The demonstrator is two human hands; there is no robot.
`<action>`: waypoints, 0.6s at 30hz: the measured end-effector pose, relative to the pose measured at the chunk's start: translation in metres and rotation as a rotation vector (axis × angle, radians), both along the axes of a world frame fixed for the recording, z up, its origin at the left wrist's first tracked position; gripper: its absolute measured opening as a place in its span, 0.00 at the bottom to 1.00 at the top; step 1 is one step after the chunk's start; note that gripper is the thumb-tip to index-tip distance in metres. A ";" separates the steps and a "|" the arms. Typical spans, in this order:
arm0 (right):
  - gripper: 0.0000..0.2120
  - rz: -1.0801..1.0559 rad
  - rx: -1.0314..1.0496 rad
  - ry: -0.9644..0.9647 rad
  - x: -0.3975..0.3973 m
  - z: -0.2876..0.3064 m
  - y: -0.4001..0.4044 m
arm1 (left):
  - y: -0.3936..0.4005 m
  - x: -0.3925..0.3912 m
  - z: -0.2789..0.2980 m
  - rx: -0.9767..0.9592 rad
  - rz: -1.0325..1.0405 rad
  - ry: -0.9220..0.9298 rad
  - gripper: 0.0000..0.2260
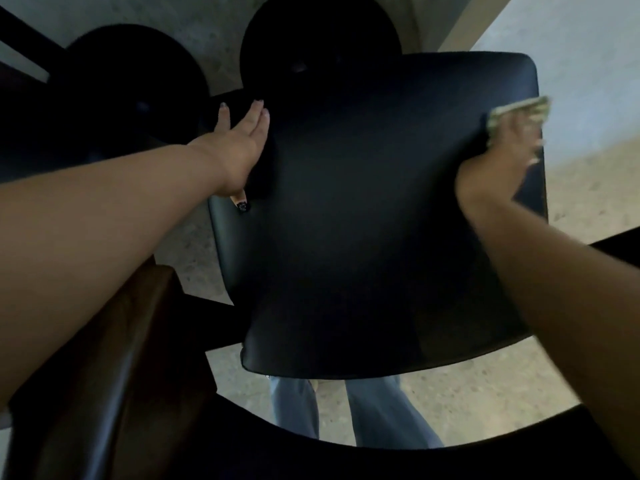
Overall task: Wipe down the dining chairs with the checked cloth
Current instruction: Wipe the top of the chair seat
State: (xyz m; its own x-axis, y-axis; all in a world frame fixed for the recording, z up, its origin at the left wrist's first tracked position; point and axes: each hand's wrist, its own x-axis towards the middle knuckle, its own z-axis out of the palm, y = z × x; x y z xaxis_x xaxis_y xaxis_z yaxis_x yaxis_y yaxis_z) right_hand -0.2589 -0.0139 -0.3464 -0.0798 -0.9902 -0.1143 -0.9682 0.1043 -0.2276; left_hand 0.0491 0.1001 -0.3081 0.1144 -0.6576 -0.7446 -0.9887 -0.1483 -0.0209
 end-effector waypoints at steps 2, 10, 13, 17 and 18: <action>0.30 0.345 -0.108 0.019 0.028 -0.020 0.056 | -0.001 -0.009 0.000 0.007 0.033 -0.010 0.57; 0.29 0.807 -0.037 -0.082 -0.033 -0.015 0.004 | -0.031 -0.076 0.006 0.058 -0.062 0.131 0.57; 0.32 0.295 -0.027 -0.126 -0.058 -0.006 -0.020 | -0.025 -0.081 -0.001 0.011 -0.105 0.072 0.59; 0.30 0.089 0.028 -0.122 0.011 0.003 0.017 | -0.022 -0.080 -0.004 -0.019 -0.088 0.060 0.58; 0.32 0.296 -0.026 -0.051 0.030 -0.009 0.042 | -0.022 -0.080 -0.005 -0.028 -0.078 0.069 0.58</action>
State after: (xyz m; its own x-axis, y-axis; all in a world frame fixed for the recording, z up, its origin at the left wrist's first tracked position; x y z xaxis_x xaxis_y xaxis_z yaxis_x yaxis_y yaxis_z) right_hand -0.2288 0.0282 -0.3550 0.2176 -0.9724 -0.0846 -0.9428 -0.1870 -0.2760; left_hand -0.0312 0.0785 -0.3128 0.0116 -0.6828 -0.7305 -0.9962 -0.0709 0.0504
